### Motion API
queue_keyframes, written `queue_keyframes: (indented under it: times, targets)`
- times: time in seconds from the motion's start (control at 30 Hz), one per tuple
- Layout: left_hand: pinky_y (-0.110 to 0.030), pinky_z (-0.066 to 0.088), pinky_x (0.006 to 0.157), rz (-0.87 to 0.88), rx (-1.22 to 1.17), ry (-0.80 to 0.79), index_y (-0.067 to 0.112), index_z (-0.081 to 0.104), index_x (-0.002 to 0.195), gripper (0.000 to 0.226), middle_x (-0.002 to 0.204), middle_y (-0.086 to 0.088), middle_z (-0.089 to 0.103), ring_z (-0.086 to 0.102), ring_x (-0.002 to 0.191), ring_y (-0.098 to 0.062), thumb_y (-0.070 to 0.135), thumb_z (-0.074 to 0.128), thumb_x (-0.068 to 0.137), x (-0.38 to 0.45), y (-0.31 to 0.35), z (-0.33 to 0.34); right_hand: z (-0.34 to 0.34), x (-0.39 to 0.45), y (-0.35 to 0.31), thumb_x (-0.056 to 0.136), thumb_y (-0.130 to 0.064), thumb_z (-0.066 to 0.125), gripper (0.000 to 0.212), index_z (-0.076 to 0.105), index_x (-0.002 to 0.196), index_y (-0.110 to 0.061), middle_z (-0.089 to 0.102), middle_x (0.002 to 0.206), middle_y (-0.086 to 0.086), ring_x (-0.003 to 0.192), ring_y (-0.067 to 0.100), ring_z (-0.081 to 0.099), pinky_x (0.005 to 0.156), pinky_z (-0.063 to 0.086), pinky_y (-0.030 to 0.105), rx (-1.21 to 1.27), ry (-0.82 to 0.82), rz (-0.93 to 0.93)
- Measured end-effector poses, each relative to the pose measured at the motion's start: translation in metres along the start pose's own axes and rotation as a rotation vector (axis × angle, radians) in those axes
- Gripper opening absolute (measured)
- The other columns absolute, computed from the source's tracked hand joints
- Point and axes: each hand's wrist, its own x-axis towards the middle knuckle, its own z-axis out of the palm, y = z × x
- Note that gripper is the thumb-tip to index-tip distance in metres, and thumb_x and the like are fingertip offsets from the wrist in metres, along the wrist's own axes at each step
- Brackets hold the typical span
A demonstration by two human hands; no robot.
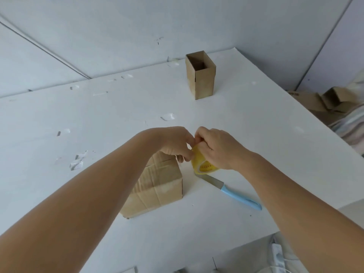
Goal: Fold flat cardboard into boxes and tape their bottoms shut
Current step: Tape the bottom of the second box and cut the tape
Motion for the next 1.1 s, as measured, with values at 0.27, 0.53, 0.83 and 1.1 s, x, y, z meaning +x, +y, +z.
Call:
queue_keyframes:
  times: [0.27, 0.53, 0.83, 1.1]
  targets:
    - [-0.019, 0.043, 0.065, 0.023, -0.233, 0.139, 0.038, 0.07, 0.084, 0.012, 0.069, 0.015, 0.07, 0.064, 0.062, 0.003, 0.028, 0.064, 0.082, 0.001, -0.02, 0.009, -0.001, -0.001, 0.001, 0.091, -0.033, 0.049, 0.011, 0.057, 0.083, -0.035, 0.06, 0.085, -0.011, 0.082, 0.01, 0.054, 0.066, 0.037, 0.023, 0.265, -0.013, 0.129]
    - [-0.027, 0.053, 0.072, 0.022, -0.247, 0.091, 0.041, 0.071, 0.087, 0.011, 0.075, 0.012, 0.073, 0.068, 0.069, 0.0, 0.035, 0.069, 0.079, 0.004, -0.019, 0.014, 0.008, -0.001, 0.006, 0.095, -0.038, 0.049, 0.04, 0.049, 0.064, -0.013, 0.04, 0.05, -0.004, 0.052, 0.016, 0.038, 0.054, 0.024, 0.023, 0.067, 0.114, 0.081]
    - [-0.023, 0.045, 0.066, 0.016, -0.232, 0.103, 0.041, 0.069, 0.089, 0.011, 0.076, 0.016, 0.073, 0.066, 0.064, 0.005, 0.032, 0.068, 0.082, 0.011, -0.01, 0.017, -0.01, 0.009, -0.002, 0.096, -0.042, 0.04, 0.043, 0.037, 0.057, -0.024, 0.041, 0.054, -0.009, 0.061, 0.019, 0.042, 0.075, 0.031, 0.033, -0.329, 0.08, -0.028]
    - [-0.016, 0.043, 0.061, 0.008, -0.289, 0.208, 0.037, 0.073, 0.071, 0.01, 0.067, 0.007, 0.071, 0.064, 0.061, 0.001, 0.029, 0.074, 0.077, 0.008, -0.022, 0.017, 0.004, 0.0, -0.003, 0.093, -0.048, 0.047, 0.035, 0.064, 0.106, -0.02, 0.065, 0.105, -0.003, 0.099, 0.02, 0.053, 0.091, 0.034, 0.034, -0.172, 0.213, -0.009]
